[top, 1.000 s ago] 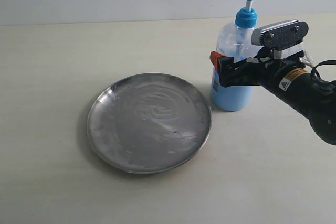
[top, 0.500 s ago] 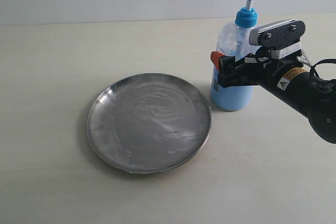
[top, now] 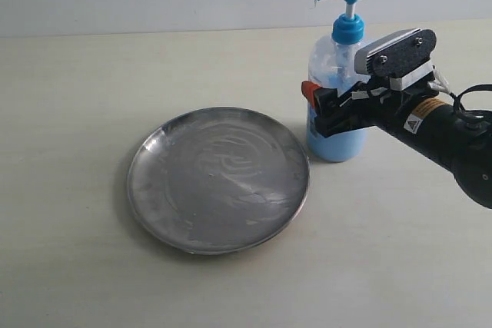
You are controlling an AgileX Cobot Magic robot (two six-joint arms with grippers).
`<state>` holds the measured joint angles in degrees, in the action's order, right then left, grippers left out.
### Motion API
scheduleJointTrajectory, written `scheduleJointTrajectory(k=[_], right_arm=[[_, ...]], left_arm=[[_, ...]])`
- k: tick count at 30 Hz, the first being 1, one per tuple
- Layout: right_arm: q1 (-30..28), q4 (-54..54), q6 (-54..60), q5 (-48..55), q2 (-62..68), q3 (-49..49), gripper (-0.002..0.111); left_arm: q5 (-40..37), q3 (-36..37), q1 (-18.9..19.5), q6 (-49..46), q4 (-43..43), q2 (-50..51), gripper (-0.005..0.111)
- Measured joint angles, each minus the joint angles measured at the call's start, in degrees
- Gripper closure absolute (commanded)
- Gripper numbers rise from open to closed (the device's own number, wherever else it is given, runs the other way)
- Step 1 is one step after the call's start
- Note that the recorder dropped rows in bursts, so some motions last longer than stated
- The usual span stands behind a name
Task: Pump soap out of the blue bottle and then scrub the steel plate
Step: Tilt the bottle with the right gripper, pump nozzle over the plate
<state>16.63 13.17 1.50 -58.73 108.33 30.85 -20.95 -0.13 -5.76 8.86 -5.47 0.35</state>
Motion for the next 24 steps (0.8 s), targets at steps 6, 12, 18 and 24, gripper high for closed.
scheduleJointTrajectory(k=[6,12,18,24], right_arm=[[0.0,1.8,1.7,2.9,-1.8,0.0,0.108],[0.0,3.1,2.9,5.1,-2.9,0.0,0.108],[0.2,4.6,3.7,5.2,-3.0,0.0,0.108],[3.5,2.4,7.6,5.2,-3.0,0.0,0.108]], left_arm=[[0.0,0.0,0.0,0.0,0.0,0.0,0.107],[0.0,0.0,0.0,0.0,0.0,0.0,0.107],[0.0,0.0,0.0,0.0,0.0,0.0,0.107],[0.0,0.0,0.0,0.0,0.0,0.0,0.107]])
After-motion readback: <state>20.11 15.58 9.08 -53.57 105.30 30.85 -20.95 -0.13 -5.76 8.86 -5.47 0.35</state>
